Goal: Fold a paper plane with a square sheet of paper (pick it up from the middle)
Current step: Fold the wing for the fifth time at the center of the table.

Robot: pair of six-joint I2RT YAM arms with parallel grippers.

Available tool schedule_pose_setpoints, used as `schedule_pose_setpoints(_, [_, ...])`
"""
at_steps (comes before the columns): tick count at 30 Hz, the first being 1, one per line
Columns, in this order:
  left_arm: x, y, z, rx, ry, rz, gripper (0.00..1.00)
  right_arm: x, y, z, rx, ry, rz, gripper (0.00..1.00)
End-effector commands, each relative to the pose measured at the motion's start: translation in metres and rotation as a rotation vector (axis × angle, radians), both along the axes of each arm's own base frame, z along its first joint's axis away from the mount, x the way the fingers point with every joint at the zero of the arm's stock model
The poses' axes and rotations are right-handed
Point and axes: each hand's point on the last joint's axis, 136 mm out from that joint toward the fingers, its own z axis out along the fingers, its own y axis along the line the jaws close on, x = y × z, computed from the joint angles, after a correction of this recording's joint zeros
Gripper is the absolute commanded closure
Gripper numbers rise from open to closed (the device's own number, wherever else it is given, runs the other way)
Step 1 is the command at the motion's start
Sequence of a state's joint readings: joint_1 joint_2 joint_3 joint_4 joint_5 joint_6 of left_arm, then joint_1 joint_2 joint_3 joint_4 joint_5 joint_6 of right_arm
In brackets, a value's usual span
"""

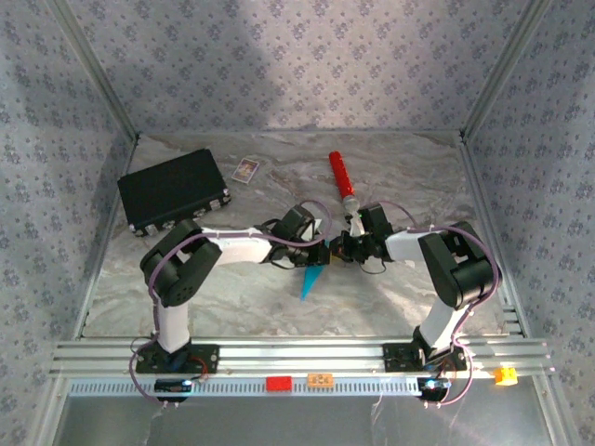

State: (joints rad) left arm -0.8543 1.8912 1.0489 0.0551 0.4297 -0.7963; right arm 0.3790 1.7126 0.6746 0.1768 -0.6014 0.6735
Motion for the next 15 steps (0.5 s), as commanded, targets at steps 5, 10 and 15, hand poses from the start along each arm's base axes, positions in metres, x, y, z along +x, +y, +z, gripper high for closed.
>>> schedule_pose_setpoints(5, [-0.008, 0.010, -0.031, 0.087, 0.063, -0.018, 0.91, -0.014, -0.023, -0.031, -0.105, 0.094, -0.060, 0.93])
schedule_pose_setpoints(10, [-0.027, 0.018, -0.042, 0.143, 0.087, -0.056, 0.91, -0.013, -0.023, -0.031, -0.105, 0.095, -0.062, 0.93])
schedule_pose_setpoints(15, [-0.043, 0.024, -0.043, 0.179, 0.079, -0.075, 0.90, -0.012, -0.024, -0.030, -0.107, 0.093, -0.066, 0.93])
